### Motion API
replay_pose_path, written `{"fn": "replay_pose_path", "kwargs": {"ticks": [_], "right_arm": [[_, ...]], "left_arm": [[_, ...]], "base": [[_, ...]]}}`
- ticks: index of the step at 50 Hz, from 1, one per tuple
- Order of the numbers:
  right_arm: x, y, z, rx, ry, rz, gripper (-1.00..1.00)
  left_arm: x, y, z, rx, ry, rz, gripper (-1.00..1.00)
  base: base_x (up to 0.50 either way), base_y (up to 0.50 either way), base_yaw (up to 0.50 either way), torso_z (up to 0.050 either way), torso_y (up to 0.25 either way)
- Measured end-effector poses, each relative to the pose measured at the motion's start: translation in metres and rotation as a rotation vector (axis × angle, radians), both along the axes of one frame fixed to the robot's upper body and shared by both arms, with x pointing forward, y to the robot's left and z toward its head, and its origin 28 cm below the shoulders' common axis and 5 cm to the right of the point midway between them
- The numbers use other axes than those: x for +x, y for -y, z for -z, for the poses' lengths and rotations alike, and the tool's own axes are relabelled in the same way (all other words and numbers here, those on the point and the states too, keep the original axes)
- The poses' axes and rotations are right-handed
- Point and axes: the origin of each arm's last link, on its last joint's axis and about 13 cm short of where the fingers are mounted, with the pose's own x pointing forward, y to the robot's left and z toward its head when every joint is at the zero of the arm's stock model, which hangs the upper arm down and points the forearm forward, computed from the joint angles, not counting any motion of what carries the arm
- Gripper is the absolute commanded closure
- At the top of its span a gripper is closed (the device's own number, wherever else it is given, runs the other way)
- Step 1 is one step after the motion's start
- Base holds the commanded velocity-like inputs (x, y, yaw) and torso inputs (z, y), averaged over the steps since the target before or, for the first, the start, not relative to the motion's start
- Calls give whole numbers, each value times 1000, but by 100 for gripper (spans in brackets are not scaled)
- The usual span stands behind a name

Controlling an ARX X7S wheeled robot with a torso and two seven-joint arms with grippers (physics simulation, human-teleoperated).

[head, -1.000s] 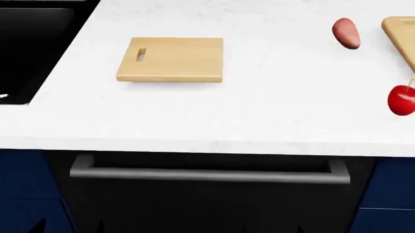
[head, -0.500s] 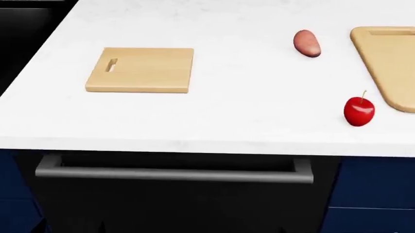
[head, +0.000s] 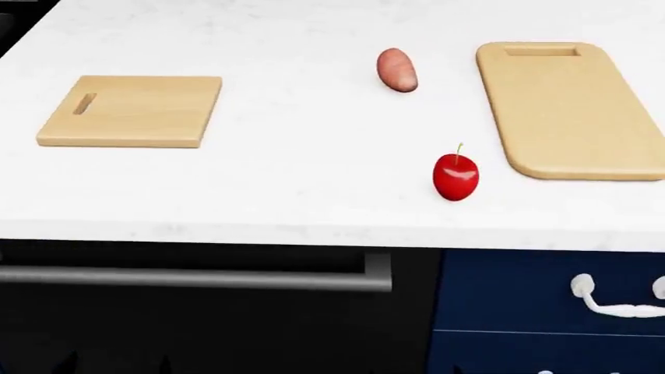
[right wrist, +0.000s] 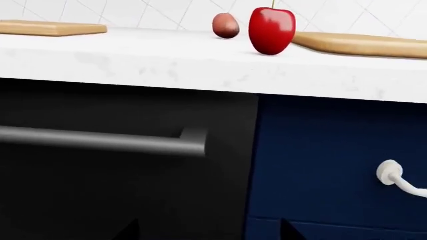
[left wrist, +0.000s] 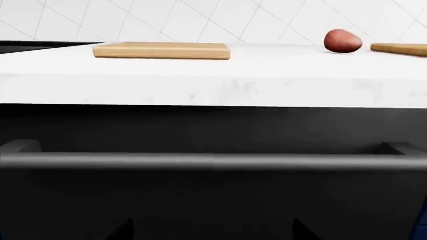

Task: Place the cherry and the sweet potato on separate cutting boards.

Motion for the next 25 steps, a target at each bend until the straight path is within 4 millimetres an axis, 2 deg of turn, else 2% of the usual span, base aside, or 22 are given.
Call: {"fn": "replay_pose_path", "kwargs": {"ticks": [13, 25], "right_arm": [[1, -1, 1, -4, -10, 6, -100], [1, -1, 2, -14, -15, 6, -100]], "left_arm": [[0, 0, 0, 12, -4, 7, -100], [-1, 0, -1, 29, 30, 26, -100]], "base": [[0, 0, 0, 2, 0], [0, 0, 0, 50, 26]]}}
